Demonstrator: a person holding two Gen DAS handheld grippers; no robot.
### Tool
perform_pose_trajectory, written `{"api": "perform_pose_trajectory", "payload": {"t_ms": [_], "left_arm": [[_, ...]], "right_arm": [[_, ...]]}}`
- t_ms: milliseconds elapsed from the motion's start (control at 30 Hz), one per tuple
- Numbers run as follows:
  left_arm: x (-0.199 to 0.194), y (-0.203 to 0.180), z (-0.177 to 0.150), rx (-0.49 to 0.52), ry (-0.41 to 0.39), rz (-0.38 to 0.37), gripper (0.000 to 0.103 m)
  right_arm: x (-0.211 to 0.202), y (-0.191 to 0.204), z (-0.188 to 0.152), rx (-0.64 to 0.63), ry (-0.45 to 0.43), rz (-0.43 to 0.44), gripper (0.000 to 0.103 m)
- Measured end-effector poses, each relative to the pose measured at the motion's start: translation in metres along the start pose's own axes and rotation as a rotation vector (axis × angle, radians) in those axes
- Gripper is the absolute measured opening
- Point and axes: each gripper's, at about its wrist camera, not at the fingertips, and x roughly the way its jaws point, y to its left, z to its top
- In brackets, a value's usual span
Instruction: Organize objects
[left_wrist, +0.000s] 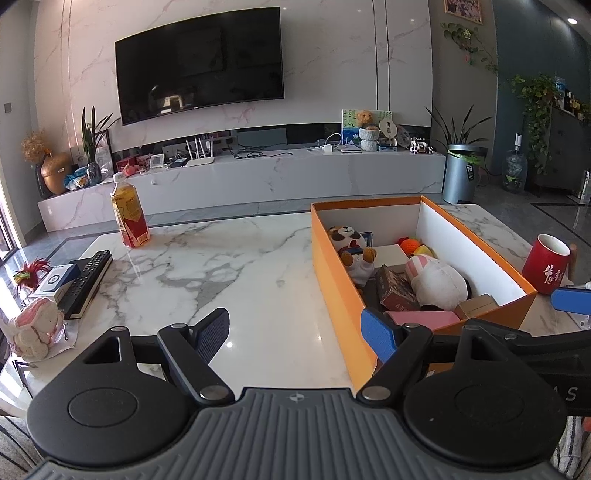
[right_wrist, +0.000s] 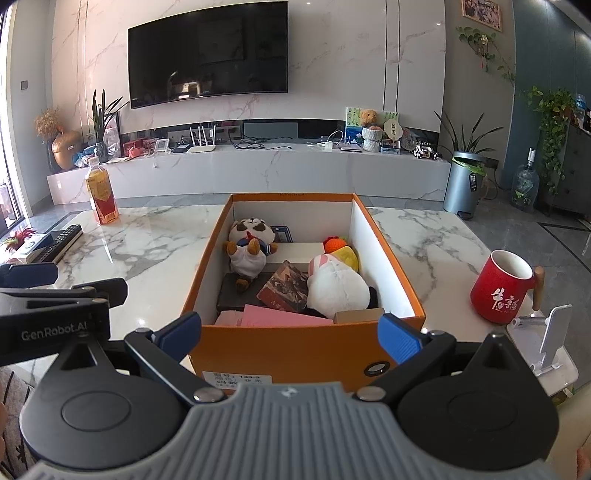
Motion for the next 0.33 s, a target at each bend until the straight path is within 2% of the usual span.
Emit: {"api": "perform_pose_trajectory", "payload": {"t_ms": [333], "left_arm": [[0.001,0.0006,-0.0009,0.002,-0.015,-0.011,0.093]], "right_arm": [[0.0025,-0.0004,-0.001,0.01,0.008,0.011,0.102]]}}
